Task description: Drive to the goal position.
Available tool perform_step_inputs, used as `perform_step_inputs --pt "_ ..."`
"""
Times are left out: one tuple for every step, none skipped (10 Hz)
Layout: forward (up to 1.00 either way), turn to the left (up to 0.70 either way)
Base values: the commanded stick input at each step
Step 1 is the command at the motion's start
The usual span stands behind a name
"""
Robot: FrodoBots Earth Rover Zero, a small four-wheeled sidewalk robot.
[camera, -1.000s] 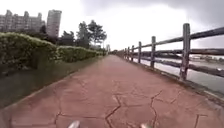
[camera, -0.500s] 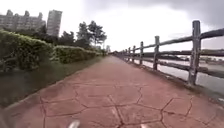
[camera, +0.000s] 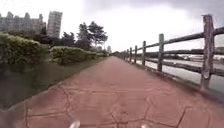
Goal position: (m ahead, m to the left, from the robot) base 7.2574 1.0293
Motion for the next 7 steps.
perform_step_inputs --pt "0.7 0.0" --pt "0.7 0.0" --pt "0.7 0.0" --pt "0.7 0.0" --pt "0.7 0.0" --pt "0.7 0.0" --pt "0.7 0.0"
